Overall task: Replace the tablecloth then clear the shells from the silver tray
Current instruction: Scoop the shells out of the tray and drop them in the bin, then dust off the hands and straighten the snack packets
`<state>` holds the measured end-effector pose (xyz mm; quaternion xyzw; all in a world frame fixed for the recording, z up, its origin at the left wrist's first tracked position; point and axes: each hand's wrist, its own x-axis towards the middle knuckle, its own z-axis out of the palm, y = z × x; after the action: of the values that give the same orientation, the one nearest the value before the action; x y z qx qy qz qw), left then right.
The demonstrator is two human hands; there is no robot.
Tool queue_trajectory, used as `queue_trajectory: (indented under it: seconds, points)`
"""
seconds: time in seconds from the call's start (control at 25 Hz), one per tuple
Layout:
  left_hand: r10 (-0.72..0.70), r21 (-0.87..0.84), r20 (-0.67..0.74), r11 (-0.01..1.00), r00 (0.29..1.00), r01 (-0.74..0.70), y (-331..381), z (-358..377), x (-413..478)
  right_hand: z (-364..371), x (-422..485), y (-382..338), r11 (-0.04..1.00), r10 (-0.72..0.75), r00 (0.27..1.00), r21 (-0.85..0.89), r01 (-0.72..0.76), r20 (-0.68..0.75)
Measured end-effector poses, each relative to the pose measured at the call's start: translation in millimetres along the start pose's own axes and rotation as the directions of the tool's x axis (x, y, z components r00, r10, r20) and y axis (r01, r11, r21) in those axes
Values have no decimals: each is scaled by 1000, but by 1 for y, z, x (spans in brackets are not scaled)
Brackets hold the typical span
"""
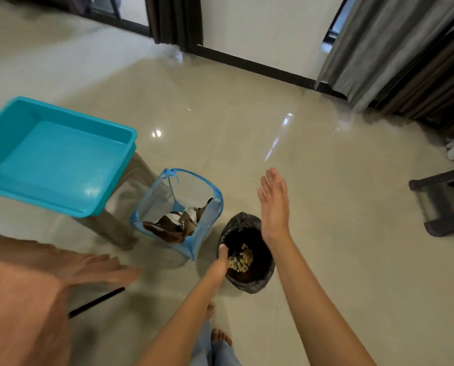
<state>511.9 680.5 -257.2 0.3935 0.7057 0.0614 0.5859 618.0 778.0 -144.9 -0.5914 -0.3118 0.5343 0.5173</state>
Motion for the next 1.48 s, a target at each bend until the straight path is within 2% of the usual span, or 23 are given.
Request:
queue_trajectory:
  seconds: [0.04,0.08,0.2,0.36,0.48,0.64,0.84,0.96,1.12,1.16,1.24,1.32,1.4,1.48]
  points:
    - [-95,-260,-106,963,990,65,-12,-15,-7,8,-2,-14,999,-30,999,16,29,25]
    - [-168,-327,-21,933,986,152,-18,-24,-22,15,-9,-23,996,-45,998,-74,49,52]
    - [-93,-422,-211,906,973,-5,-37,-72,-75,28,-39,-20,983,-30,990,-176,54,137]
    - [-30,-510,-335,846,942,-154,-49,-137,-145,63,-96,-15,921,61,955,-386,58,289]
    - [-37,-572,-457,777,889,-262,-76,-189,-188,123,-140,-15,893,114,876,-435,116,468]
    - [-159,-648,-606,666,779,-369,-133,-250,-247,208,-193,-3,865,175,729,-457,207,661]
    - [-420,-717,-677,561,604,-413,-241,-309,-310,309,-274,23,800,248,517,-474,368,819]
    - [-519,-722,-691,524,503,-451,-308,-328,-342,357,-326,46,769,284,426,-470,434,859]
    - [-670,-693,-711,616,213,-375,-385,-352,-388,408,-388,85,746,321,328,-451,491,888]
    - [-689,-695,-705,623,166,-359,-399,-357,-395,418,-400,95,730,324,317,-449,515,891]
    - [-705,-707,-695,637,137,-308,-423,-365,-402,436,-422,115,691,322,327,-456,560,889]
    - [-730,-748,-661,623,173,-228,-437,-371,-404,455,-434,131,614,283,406,-490,619,869]
    - [-764,-799,-601,561,236,-217,-444,-377,-400,475,-436,142,483,243,517,-565,669,821]
    - [-772,-826,-564,524,292,-209,-450,-379,-391,490,-429,152,288,234,600,-644,709,765]
